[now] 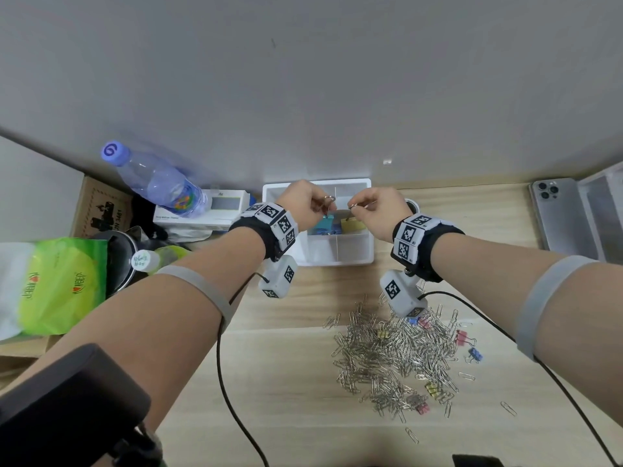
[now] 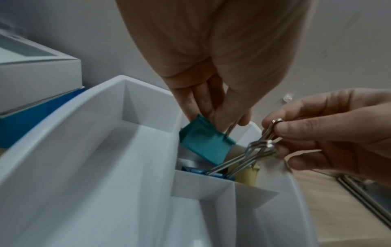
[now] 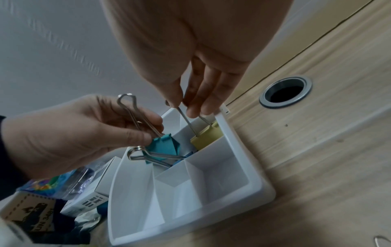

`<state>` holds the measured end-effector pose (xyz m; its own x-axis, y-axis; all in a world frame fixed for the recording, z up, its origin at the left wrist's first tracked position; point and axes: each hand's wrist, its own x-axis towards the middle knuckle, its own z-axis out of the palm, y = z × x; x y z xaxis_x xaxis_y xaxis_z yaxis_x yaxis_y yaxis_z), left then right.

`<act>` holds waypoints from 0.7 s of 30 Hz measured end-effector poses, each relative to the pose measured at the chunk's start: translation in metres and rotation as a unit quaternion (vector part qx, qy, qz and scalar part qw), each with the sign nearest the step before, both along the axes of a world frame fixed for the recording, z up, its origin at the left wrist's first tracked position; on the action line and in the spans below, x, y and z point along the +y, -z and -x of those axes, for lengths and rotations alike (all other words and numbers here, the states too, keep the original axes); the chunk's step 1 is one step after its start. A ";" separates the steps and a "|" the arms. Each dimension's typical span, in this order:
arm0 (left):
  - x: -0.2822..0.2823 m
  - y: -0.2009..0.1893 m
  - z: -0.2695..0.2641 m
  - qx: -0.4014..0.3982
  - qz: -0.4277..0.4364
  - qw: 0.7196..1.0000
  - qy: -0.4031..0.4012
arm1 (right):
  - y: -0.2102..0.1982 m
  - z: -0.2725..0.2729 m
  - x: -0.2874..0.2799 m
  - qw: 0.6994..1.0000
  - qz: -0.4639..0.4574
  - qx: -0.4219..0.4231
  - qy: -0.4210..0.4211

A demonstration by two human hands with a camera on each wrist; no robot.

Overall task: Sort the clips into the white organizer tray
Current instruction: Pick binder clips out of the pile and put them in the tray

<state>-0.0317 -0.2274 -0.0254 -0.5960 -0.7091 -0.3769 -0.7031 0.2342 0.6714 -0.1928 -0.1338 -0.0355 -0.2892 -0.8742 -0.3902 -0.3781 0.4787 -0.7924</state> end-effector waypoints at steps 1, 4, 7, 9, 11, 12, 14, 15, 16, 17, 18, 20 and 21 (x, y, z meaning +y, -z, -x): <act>-0.001 0.000 0.002 0.000 0.010 1.000 -0.003 | 0.001 0.001 0.000 1.000 -0.001 -0.001 -0.006; -0.003 0.002 0.006 -0.010 0.035 0.999 -0.001 | 0.004 0.003 0.001 1.000 -0.003 -0.006 -0.015; -0.004 0.005 0.006 -0.010 0.048 0.999 0.009 | 0.004 0.004 0.003 1.000 -0.003 -0.004 -0.011; -0.002 0.007 0.004 -0.017 0.047 0.999 0.011 | 0.004 0.005 0.003 1.000 -0.003 -0.005 -0.006; 0.000 0.008 0.002 -0.022 0.050 0.999 0.001 | 0.003 0.005 0.003 1.000 -0.005 -0.007 -0.002; 0.001 0.008 0.002 -0.022 0.051 0.998 -0.003 | 0.003 0.005 0.003 1.000 -0.004 -0.008 -0.001; 0.002 0.007 0.000 -0.018 0.044 0.999 -0.010 | 0.004 0.004 0.003 1.000 0.001 -0.015 0.001; 0.002 0.007 -0.001 -0.018 0.036 0.999 -0.017 | 0.005 0.004 0.003 1.000 0.005 -0.021 0.002; 0.002 0.007 -0.002 -0.017 0.025 0.999 -0.021 | 0.005 0.004 0.003 1.000 0.008 -0.026 0.003; 0.001 0.008 -0.003 -0.017 0.012 1.000 -0.022 | 0.005 0.004 0.003 1.000 0.009 -0.029 0.003; 0.000 0.009 -0.004 -0.019 -0.002 1.000 -0.018 | 0.005 0.003 0.003 1.000 0.009 -0.030 0.003; 0.000 0.010 -0.005 -0.034 -0.027 0.999 -0.016 | 0.005 0.002 0.001 0.999 0.005 -0.032 0.009; 0.000 0.010 -0.005 -0.041 -0.035 0.998 -0.018 | 0.005 0.002 0.000 0.999 0.005 -0.032 0.011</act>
